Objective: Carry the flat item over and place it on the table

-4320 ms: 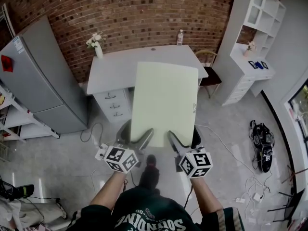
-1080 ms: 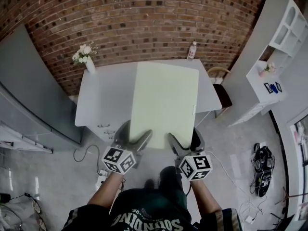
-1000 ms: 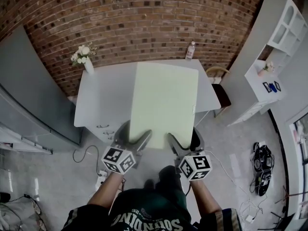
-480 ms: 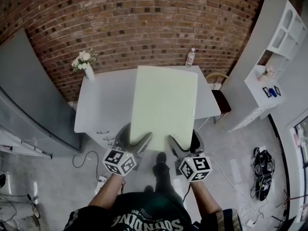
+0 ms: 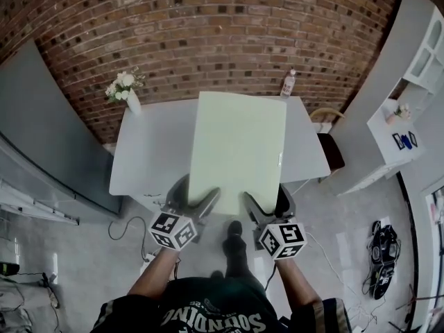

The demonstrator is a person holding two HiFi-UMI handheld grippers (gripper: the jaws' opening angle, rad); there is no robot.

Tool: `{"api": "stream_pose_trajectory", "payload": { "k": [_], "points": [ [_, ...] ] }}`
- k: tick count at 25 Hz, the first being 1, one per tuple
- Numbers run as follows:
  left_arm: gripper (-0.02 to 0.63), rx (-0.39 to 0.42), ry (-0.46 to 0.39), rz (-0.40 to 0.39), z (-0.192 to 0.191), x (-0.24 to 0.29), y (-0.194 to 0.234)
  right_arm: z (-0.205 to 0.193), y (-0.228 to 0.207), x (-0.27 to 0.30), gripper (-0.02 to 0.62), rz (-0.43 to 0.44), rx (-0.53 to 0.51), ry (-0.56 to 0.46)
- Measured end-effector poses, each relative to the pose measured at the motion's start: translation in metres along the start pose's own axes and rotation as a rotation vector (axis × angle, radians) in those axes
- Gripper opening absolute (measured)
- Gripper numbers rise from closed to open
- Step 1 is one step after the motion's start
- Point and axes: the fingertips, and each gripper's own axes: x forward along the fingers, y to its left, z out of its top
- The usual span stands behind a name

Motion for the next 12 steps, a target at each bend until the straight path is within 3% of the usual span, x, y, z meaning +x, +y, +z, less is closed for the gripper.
{"api": "stream_pose_trajectory", "payload": {
  "k": [12],
  "points": [
    [0.42, -0.006, -0.003, 0.052, 0.011, 0.101, 0.056, 0.022, -0.063, 0.104, 0.436, 0.046, 0.001, 0.025]
  ]
}}
